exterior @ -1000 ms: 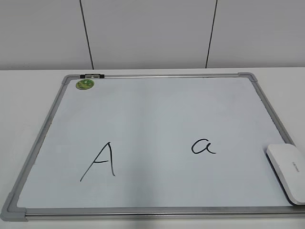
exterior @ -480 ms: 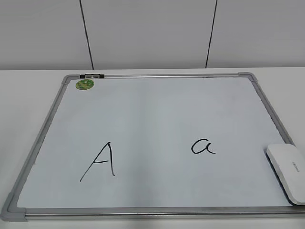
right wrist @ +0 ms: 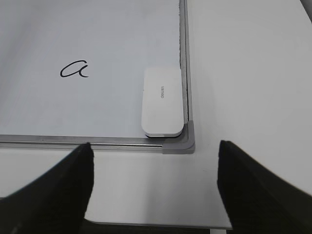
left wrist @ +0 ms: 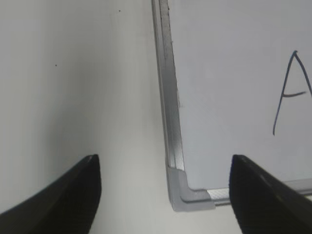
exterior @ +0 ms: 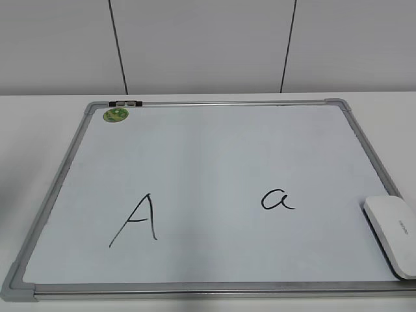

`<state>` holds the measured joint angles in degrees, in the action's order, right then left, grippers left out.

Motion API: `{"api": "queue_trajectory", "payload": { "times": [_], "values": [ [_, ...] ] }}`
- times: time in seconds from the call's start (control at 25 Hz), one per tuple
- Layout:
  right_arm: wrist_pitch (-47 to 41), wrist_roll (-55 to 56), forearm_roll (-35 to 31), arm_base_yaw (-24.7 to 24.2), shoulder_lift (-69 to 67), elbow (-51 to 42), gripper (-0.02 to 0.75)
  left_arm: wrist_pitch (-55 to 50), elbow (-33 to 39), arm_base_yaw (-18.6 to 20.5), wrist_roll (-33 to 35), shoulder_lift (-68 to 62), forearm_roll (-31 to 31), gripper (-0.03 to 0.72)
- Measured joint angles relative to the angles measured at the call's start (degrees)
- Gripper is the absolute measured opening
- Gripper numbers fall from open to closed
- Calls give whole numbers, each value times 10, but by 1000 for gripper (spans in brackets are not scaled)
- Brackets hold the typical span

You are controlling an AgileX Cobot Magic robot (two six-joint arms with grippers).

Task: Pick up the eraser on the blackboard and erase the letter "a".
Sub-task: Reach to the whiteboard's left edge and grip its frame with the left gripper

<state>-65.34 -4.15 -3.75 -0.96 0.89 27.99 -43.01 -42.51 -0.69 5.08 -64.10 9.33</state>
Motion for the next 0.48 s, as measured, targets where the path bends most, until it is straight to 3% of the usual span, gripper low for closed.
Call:
{"api": "queue_trajectory", "payload": {
  "times": [0.48],
  "values": [
    [0, 0, 0, 0, 0, 0, 587, -58, -233, 0, 19, -302, 0, 587]
  ]
}}
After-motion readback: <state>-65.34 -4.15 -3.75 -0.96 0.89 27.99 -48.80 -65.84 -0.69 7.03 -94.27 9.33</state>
